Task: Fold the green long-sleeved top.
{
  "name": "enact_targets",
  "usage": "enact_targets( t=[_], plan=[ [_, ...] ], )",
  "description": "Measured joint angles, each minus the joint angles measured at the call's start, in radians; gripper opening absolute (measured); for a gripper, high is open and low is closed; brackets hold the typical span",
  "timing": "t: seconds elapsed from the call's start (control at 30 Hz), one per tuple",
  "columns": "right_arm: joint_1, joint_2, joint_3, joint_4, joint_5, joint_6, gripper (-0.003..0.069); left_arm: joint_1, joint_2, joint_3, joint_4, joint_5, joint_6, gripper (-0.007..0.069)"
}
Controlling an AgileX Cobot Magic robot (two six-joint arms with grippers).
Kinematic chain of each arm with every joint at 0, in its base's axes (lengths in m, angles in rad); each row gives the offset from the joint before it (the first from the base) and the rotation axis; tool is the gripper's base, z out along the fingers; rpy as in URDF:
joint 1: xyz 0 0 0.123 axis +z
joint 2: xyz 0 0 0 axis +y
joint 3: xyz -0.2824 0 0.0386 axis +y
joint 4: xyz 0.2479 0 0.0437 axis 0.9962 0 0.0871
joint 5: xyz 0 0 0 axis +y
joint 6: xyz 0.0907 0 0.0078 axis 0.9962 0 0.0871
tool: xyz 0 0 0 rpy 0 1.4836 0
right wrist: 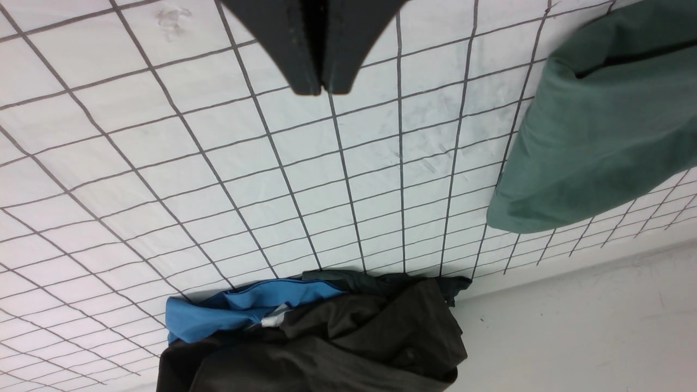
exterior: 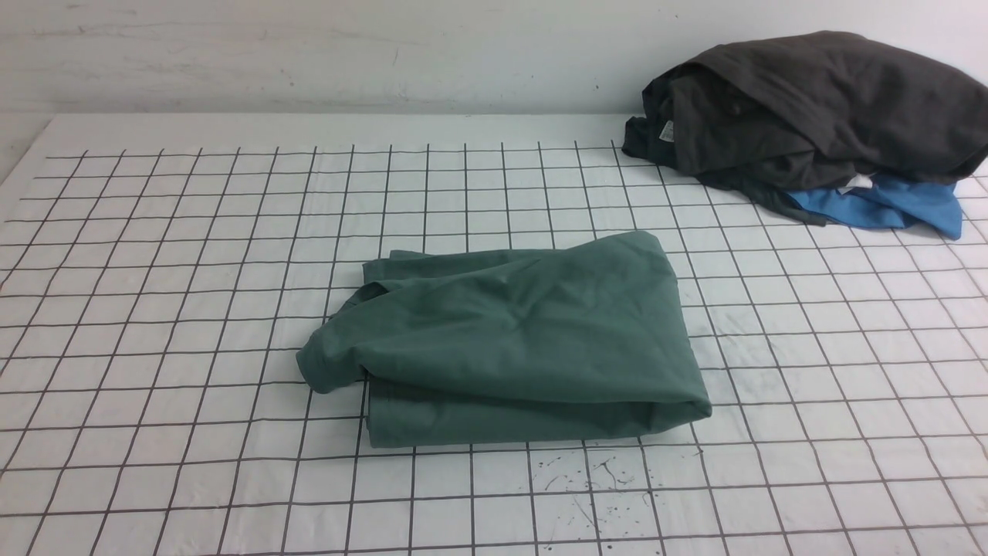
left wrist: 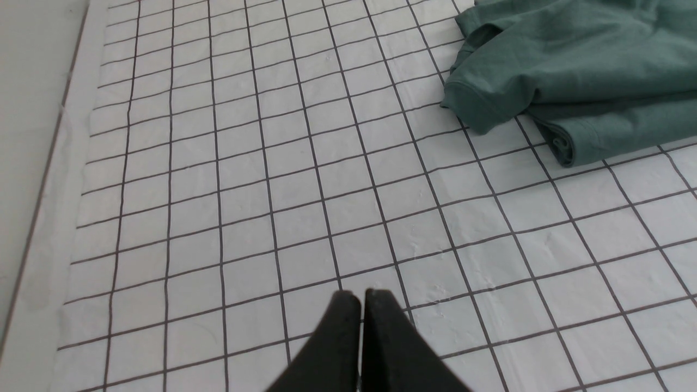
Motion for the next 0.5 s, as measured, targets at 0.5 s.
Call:
enact_targets(
  t=[0.5],
  plan=[
    [0.0, 0.0, 0.0, 0.001, 0.0, 0.003, -0.0015, 0.202, -0.126, 0.309, -0.172, -0.467, 0.109, -0.0008]
  ],
)
